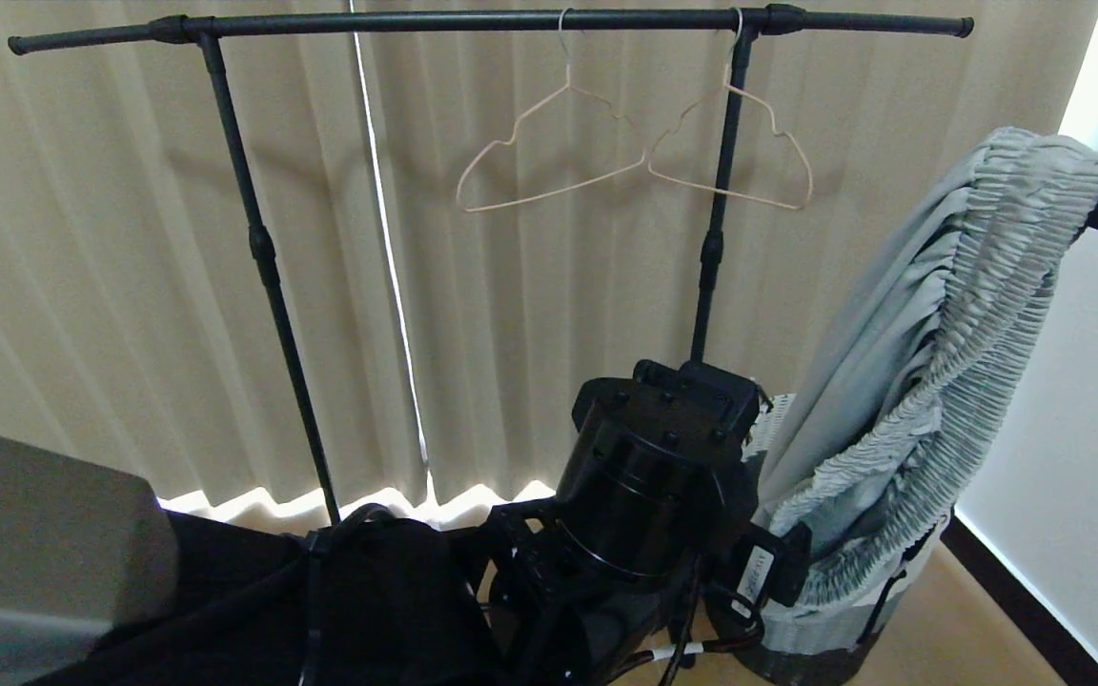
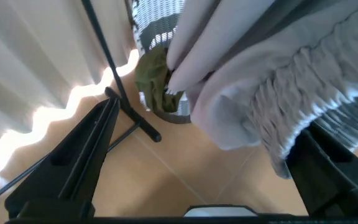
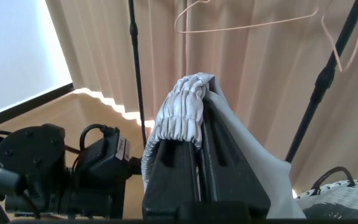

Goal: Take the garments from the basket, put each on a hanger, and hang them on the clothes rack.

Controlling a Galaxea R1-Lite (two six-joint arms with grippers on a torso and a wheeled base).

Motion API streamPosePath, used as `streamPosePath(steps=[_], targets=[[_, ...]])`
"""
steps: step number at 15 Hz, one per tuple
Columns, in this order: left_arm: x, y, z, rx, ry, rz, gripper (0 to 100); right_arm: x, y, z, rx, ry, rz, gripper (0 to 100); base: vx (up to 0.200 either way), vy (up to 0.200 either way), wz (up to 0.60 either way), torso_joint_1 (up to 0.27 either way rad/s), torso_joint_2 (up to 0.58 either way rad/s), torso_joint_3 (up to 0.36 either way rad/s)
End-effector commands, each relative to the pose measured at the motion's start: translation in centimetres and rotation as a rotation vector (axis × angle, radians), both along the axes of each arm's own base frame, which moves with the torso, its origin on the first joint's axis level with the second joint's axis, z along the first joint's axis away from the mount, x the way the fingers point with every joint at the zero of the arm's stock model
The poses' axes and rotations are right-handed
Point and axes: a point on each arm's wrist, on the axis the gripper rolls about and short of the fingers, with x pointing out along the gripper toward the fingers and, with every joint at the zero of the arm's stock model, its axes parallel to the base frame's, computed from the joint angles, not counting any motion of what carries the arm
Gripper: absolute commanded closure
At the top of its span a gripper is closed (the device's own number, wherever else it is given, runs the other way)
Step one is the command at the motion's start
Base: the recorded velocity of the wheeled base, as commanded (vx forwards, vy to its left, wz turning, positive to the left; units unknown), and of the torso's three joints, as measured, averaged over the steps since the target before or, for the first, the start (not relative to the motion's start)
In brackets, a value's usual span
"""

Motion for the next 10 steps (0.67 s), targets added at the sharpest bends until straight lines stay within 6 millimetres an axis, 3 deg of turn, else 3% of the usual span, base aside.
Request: streamPosePath(steps=[1, 4, 5, 10], targets=[[0.2, -0.6, 0.1, -0.010, -0.006, -0.001, 0, -0.3, -0.1, 0.0, 0.004, -0.005, 0.007, 100, 0.000, 0.000, 0.00, 0.000, 0.00, 0.000], [0.4, -0.5, -0.4, 0.004, 0.001, 0.005, 0, -0.7, -0.3, 0.3, 0.010, -0.017, 0.025, 100, 0.000, 0.000, 0.00, 0.000, 0.00, 0.000], [0.2, -0.3, -0.7, 0.014, 0.007, 0.003, 100, -0.9, -0.4, 0.4, 0.013, -0.023, 0.025, 100, 0.000, 0.000, 0.00, 0.000, 0.00, 0.000], [-1.0, 1.1, -1.8, 0.080, 0.022, -0.011, 100, -0.8, -0.4, 0.3, 0.012, -0.022, 0.018, 100, 0.000, 0.000, 0.00, 0.000, 0.00, 0.000]])
